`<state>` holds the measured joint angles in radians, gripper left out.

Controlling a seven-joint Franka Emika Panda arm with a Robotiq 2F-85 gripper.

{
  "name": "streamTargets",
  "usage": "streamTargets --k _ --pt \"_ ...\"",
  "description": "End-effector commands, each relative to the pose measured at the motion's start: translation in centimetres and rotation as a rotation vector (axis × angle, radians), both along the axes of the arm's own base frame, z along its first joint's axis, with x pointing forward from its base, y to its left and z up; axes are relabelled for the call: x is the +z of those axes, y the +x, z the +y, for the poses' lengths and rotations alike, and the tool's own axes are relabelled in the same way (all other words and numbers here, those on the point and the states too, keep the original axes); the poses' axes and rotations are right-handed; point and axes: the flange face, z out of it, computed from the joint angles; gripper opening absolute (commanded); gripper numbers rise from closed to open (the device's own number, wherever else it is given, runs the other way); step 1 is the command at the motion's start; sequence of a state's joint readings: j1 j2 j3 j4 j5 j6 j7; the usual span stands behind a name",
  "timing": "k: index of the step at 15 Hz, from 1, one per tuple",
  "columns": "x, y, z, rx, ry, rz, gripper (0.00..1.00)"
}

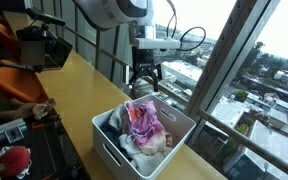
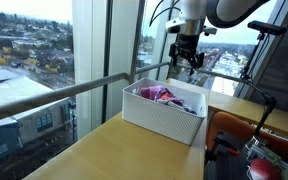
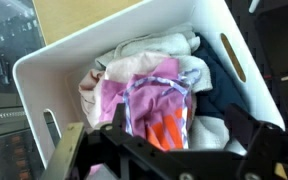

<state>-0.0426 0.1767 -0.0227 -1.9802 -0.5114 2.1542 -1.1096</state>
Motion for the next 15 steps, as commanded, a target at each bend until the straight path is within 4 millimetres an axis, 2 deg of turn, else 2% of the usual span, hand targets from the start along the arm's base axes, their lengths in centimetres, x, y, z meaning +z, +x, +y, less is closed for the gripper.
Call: streamTargets --k 1,3,5,11,14,15 --pt "-0.8 -1.1 3.8 -0.008 0.062 -0.004 1.0" --pt "-2.1 -1.2 5.7 -0.002 0.084 0.006 1.0" --pt "-3.3 -1.2 6.9 0.001 0.094 0.011 0.74" --pt "-6.4 0.3 7.6 0.019 0.108 0.011 0.29" --pt "-8.7 1.6 6.9 0.02 0.114 0.019 0.05" --pt "-9.5 2.1 6.5 0.018 0.117 0.021 0.01"
